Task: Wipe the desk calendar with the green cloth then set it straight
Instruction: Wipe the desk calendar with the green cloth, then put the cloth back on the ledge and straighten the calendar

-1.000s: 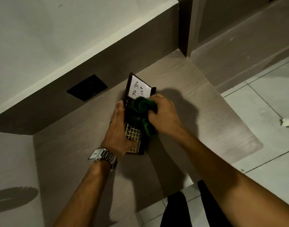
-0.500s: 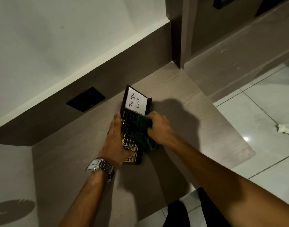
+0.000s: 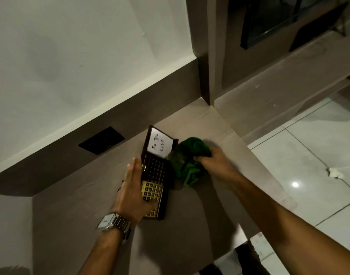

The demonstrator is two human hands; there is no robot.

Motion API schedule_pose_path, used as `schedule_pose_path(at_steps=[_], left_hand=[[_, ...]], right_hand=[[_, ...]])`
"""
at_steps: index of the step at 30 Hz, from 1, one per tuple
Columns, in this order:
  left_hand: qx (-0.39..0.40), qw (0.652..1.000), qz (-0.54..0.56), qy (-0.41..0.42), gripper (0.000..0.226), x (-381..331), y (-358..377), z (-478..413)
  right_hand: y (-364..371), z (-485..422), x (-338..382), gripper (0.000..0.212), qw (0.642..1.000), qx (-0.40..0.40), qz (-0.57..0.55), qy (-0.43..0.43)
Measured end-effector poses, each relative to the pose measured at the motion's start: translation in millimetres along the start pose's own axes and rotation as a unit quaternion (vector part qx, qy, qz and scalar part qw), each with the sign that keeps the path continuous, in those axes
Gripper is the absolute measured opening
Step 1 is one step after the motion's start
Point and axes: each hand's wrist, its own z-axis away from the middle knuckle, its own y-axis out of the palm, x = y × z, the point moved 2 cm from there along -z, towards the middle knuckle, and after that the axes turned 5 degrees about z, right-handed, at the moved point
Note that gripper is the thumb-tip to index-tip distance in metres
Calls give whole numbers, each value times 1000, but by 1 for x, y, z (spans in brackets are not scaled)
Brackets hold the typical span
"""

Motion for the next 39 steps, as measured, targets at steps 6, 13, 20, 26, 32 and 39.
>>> schedule_pose_path(at_steps=[6,13,20,26,32,39], left_hand=[[-108,985,-63,121,113,-90,51,-97],[-72,975,-126,166,104,-135,75,-133],[-62,989,-102,89,115,-148,149,-185],[-102,979,-154,87,111,-148,168,-189],[-106,977,-160,88,111,-147,171,-191],[5,995,-75,70,113,-148,145,-184]], right_hand=[[-157,-58,-16,29,970,-140,-198,8],[-172,-81,-7,45,972,-177,-153,-38],[-173,-124,-23,60,876,-209,370,-228],[-132,-157,-52,78,770,-77,606,-185],[-146,-164,-48,69,804,13,566,-185],[-143,-134,14,31,898,-98,379,-199]])
